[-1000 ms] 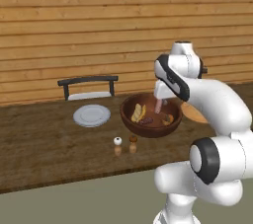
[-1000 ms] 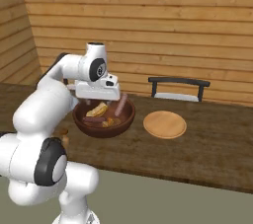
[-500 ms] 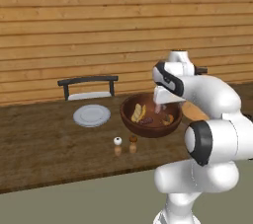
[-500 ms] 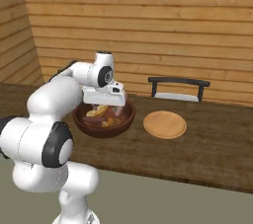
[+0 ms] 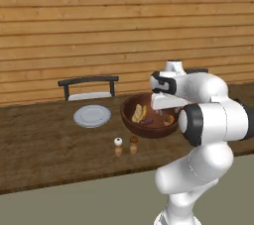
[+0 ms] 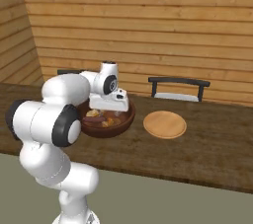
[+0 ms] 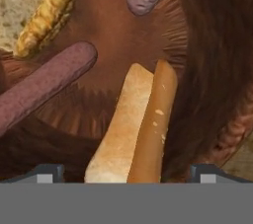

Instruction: Place one bun and one sausage from the bowl on each plate.

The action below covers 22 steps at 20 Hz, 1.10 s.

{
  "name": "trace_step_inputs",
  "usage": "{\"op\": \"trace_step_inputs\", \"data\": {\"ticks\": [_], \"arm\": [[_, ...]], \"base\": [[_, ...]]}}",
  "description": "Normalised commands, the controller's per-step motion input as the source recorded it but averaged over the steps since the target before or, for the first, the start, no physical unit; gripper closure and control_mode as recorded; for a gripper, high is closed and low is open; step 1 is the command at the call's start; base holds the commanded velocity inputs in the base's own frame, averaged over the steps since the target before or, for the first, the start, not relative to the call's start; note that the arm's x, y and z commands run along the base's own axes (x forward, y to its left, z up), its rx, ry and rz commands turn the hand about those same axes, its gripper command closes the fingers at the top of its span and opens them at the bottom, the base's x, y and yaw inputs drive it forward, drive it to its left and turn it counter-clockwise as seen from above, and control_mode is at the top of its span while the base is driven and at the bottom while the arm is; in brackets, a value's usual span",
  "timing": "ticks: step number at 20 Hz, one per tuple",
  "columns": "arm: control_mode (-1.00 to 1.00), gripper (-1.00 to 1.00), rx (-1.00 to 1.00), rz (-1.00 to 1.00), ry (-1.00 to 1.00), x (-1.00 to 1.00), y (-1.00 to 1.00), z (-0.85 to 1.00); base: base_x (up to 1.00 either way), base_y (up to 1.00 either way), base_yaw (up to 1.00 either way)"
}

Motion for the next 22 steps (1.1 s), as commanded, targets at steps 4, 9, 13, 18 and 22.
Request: {"op": "trace_step_inputs", "data": {"ticks": [4, 9, 13, 18, 22], "arm": [[-1.0, -1.0, 0.0, 0.0, 0.01, 0.08, -0.13, -0.41], [-1.0, -1.0, 0.0, 0.0, 0.0, 0.0, 0.0, -0.25], [-1.0, -1.0, 0.0, 0.0, 0.0, 0.0, 0.0, -0.2], [-1.0, -1.0, 0.0, 0.0, 0.0, 0.0, 0.0, -0.1], [-1.0, -1.0, 0.0, 0.0, 0.0, 0.0, 0.0, 0.0]], "base": [[0.0, 0.0, 0.0], [0.0, 0.0, 0.0], [0.0, 0.0, 0.0], [0.0, 0.0, 0.0], [0.0, 0.0, 0.0]]}}
